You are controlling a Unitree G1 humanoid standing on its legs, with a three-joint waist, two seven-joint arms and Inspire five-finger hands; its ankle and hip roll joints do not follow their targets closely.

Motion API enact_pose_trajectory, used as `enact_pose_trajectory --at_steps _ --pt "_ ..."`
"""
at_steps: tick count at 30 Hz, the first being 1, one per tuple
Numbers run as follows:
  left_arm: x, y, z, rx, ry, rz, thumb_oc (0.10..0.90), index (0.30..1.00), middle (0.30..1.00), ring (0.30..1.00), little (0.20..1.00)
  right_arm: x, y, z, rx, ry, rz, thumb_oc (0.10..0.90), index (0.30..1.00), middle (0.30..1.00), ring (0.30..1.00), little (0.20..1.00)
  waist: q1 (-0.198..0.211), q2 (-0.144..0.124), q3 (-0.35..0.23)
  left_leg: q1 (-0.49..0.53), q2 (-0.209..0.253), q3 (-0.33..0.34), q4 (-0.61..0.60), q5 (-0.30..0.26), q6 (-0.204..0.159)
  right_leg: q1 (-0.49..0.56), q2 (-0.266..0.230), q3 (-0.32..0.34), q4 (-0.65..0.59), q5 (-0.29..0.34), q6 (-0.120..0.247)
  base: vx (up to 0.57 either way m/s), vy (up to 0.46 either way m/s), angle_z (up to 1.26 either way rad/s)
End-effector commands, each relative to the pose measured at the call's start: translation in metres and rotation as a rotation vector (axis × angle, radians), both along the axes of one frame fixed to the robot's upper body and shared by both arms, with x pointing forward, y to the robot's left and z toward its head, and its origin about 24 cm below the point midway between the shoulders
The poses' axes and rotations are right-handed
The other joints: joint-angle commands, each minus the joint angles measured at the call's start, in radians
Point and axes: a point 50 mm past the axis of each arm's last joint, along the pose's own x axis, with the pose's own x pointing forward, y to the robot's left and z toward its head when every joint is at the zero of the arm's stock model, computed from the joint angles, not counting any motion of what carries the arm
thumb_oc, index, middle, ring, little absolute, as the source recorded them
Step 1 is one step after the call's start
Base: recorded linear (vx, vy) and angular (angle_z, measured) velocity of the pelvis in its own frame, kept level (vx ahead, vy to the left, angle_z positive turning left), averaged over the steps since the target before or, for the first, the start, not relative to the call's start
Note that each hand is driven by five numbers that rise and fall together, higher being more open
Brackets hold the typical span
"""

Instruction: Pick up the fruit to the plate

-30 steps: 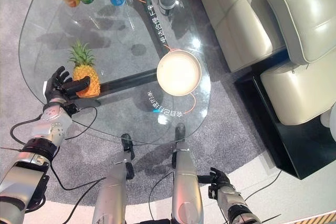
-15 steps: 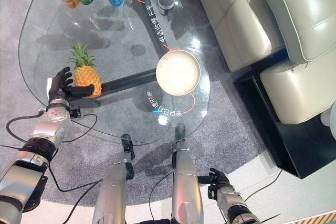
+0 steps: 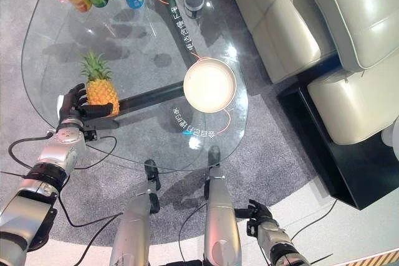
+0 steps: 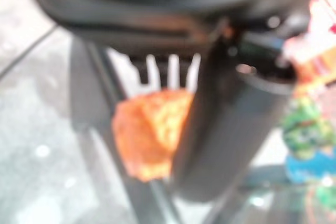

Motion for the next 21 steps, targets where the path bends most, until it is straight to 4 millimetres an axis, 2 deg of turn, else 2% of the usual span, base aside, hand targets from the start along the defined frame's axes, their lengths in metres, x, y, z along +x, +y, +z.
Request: enact_pose_trajectory --at_steps 1,11,21 --pt "0.004 0.017 0.034 -0.047 -0.119 0.117 0.8 0.9 0.9 0.9 0.9 -0.023 -0.027 -0.003 -0.084 0.081 -0.033 0.8 0.9 0.9 0.9 0.9 -0.008 -0.014 -0.007 -0.052 -0.089 0.091 0.144 -0.129 0.047 0.016 0.094 -0.049 0.006 -0.065 -0.047 0.0 0.0 0.0" --pt "0.007 0.015 0.032 -0.07 -0.065 0.206 0.8 0.9 0.9 0.9 0.9 -0.017 -0.02 -0.002 -0.079 0.084 -0.024 0.8 0.9 0.9 0.9 0.9 -0.01 -0.021 -0.007 -0.06 -0.087 0.086 0.152 -0.127 0.044 0.013 0.095 -0.053 0.013 -0.067 -0.047 0.0 0.0 0.0" --pt "0.016 -0.002 0.036 -0.239 -0.065 0.157 0.8 0.9 0.9 0.9 0.9 -0.009 -0.013 0.0 -0.076 0.075 -0.008 0.8 0.9 0.9 0.9 0.9 -0.023 -0.028 -0.007 -0.076 -0.085 0.093 0.154 -0.125 0.045 -0.007 0.101 -0.049 0.021 -0.067 -0.044 0.0 0.0 0.0"
